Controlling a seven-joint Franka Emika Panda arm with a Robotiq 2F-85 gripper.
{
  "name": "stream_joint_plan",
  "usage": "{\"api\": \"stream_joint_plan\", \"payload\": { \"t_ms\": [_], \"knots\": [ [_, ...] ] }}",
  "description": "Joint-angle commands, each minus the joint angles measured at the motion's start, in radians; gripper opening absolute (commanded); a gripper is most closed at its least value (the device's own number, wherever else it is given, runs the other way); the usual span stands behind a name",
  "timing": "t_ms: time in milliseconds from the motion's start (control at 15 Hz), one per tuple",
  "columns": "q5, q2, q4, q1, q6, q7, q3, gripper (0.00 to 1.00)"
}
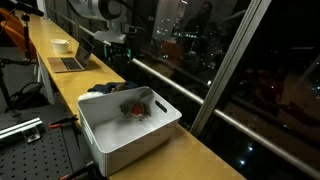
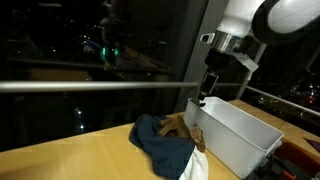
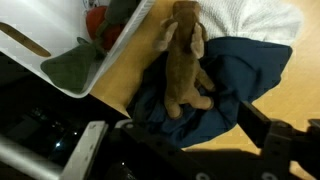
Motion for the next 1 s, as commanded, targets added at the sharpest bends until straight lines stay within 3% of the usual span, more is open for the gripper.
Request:
{"api": "stream_joint_plan", "payload": {
  "t_ms": [0, 467, 933],
  "knots": [
    [0.048, -0.035, -0.053, -0.049, 0.026, -0.053, -0.033, 1.00],
    [0.034, 0.044, -0.039, -0.130, 0.089, -0.098, -0.110, 1.00],
    [0.142, 0.163, 0.002, -0.229, 0.200, -0.203, -0.106, 1.00]
  ]
}}
